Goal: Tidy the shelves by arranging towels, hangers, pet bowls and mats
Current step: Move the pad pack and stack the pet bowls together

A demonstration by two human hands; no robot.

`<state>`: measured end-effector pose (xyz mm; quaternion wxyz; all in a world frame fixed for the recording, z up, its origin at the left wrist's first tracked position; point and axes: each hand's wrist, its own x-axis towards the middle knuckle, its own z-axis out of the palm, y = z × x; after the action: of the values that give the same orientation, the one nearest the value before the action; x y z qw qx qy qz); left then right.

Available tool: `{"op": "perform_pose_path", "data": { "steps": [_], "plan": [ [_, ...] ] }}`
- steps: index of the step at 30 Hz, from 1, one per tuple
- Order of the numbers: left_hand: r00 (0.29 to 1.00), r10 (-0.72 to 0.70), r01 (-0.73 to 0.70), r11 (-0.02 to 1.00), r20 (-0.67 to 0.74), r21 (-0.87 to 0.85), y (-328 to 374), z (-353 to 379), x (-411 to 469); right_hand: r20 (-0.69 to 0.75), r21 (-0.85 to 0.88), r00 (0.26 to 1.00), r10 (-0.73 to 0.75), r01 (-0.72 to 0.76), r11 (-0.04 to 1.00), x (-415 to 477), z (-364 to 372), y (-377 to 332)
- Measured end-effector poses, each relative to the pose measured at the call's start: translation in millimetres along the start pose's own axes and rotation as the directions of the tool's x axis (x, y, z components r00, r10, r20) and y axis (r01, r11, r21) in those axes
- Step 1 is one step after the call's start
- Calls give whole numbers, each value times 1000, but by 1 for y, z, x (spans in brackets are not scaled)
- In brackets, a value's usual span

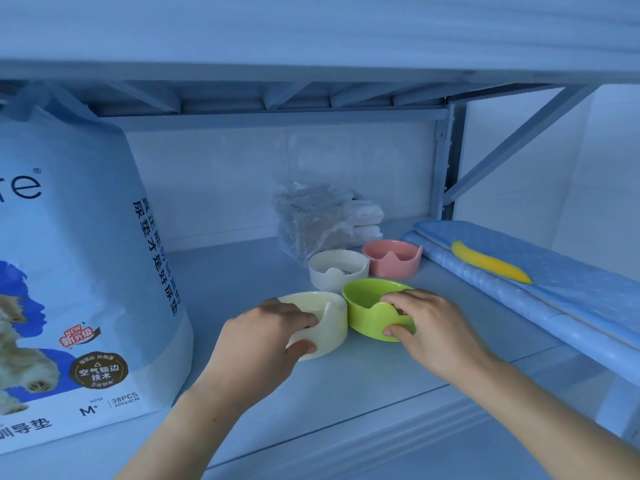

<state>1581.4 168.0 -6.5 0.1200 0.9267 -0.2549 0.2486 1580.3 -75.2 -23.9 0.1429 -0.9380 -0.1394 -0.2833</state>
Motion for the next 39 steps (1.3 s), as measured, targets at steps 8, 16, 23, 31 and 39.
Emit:
{"op": "perform_pose_path", "data": {
  "steps": [8, 16, 23, 31, 39],
  "plan": [
    [965, 138, -117, 988, -222, 105, 19, -18, 38, -79, -7, 995, -63, 62, 998, 33, -48, 25],
    [951, 124, -106, 991, -285, 77, 34, 1, 93, -27, -49, 998, -65, 64, 997, 77, -71, 67],
    [938, 127, -80, 985, -322, 154, 44, 24, 133, -27, -29, 996, -90, 89, 996, 112, -60, 102],
    [941, 151, -90, 974, -302, 207, 38, 57, 152, 33, -76, 995, -97, 100, 992, 131, -26, 130],
    [950, 139, -75, 970, -280, 230, 33, 75, 162, 61, -103, 992, -114, 120, 988, 150, -3, 148]
  ]
}}
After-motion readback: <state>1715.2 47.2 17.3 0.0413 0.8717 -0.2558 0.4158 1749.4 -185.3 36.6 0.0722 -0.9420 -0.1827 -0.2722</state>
